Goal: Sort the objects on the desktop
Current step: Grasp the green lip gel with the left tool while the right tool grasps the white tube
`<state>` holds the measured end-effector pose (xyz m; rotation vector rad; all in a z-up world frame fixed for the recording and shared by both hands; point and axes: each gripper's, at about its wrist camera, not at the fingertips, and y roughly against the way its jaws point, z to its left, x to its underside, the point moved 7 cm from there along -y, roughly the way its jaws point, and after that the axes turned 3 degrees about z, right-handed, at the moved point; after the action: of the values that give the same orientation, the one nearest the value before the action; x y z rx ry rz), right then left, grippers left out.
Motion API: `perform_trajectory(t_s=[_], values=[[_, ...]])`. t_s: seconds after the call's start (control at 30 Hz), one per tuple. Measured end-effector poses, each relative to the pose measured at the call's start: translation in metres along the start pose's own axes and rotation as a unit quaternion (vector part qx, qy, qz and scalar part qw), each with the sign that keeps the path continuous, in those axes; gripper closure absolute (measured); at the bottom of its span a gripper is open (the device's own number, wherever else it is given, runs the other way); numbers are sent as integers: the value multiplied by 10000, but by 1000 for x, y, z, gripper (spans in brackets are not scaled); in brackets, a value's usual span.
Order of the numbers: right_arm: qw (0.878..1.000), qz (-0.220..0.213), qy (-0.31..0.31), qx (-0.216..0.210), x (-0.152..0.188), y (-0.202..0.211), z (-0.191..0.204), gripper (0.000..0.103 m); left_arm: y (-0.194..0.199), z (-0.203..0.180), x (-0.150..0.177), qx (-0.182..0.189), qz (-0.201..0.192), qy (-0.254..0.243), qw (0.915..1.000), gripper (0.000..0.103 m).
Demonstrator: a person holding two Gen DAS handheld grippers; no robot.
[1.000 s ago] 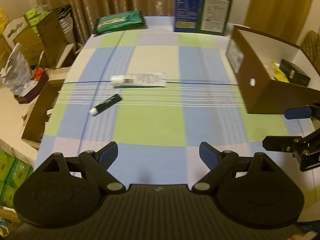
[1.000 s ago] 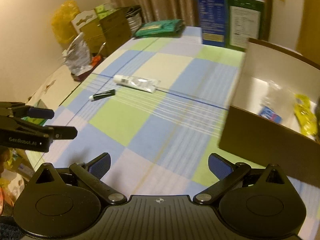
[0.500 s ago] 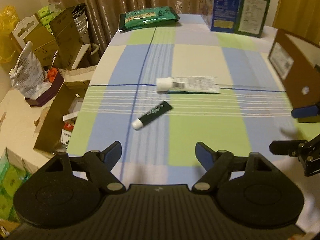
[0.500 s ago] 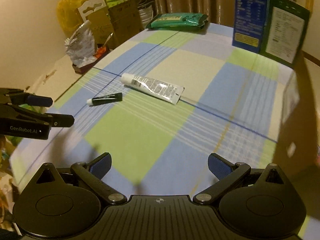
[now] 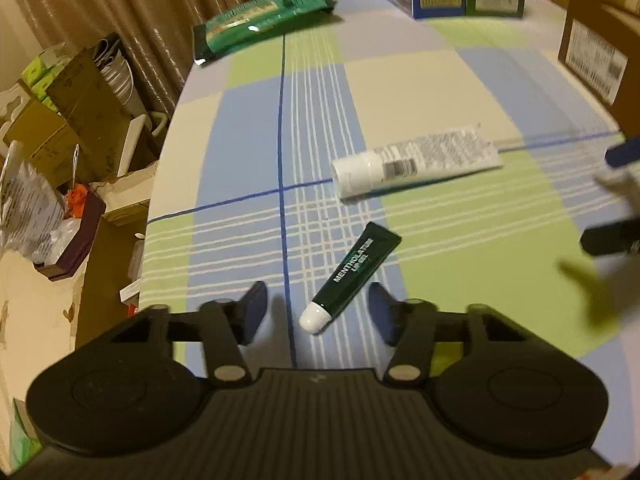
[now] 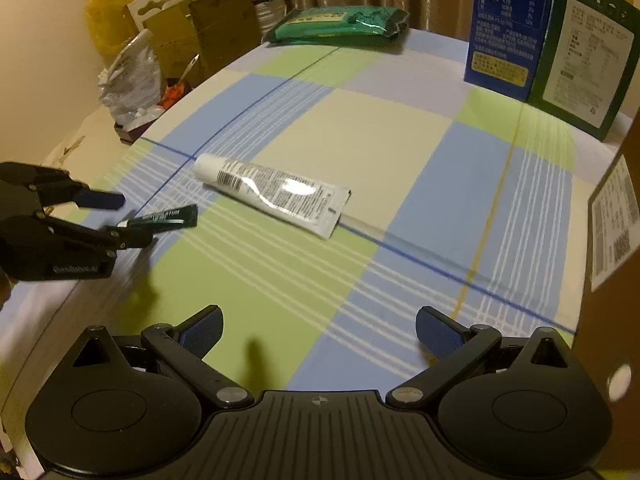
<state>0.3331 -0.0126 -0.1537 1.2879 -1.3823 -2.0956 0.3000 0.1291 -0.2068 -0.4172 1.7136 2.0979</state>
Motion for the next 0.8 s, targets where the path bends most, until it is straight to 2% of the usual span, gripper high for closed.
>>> perform_trajectory(t_s=[0.03, 0.1, 0.2, 0.27, 0.37, 0.5, 0.57, 0.7, 0.8], values=[[10000, -52, 48, -23, -4, -2, 0, 2, -2, 0, -1, 35, -49, 0, 10000, 64], [9996, -222, 194, -49, -11, -6, 2, 2, -3, 2, -2, 111, -48, 65, 9999, 81], [9978, -429, 485, -120, -24, -15, 8, 3, -7, 9, -3, 28, 12, 374, 9993, 90], [9958, -547, 711, -207, -31, -22, 14, 11, -9, 18, -5, -27, 80, 713, 9974, 90], [9913, -615, 1132, -281, -42, -35, 23, 16, -12, 27, -9, -8, 140, 1106, 9938, 90], [9813, -669, 1781, -292, -54, -54, 38, 20, -16, 30, -15, -23, 184, 1223, 9923, 90], [9746, -651, 2098, -432, -58, -62, 47, 29, -18, 32, -17, 5, 202, 1297, 9914, 90], [9614, -616, 2649, -419, -58, -78, 58, 36, -20, 34, -18, 57, 207, 1423, 9896, 90], [9623, -610, 2595, -541, -63, -84, 60, 51, -21, 35, -20, 77, 211, 1471, 9889, 90]])
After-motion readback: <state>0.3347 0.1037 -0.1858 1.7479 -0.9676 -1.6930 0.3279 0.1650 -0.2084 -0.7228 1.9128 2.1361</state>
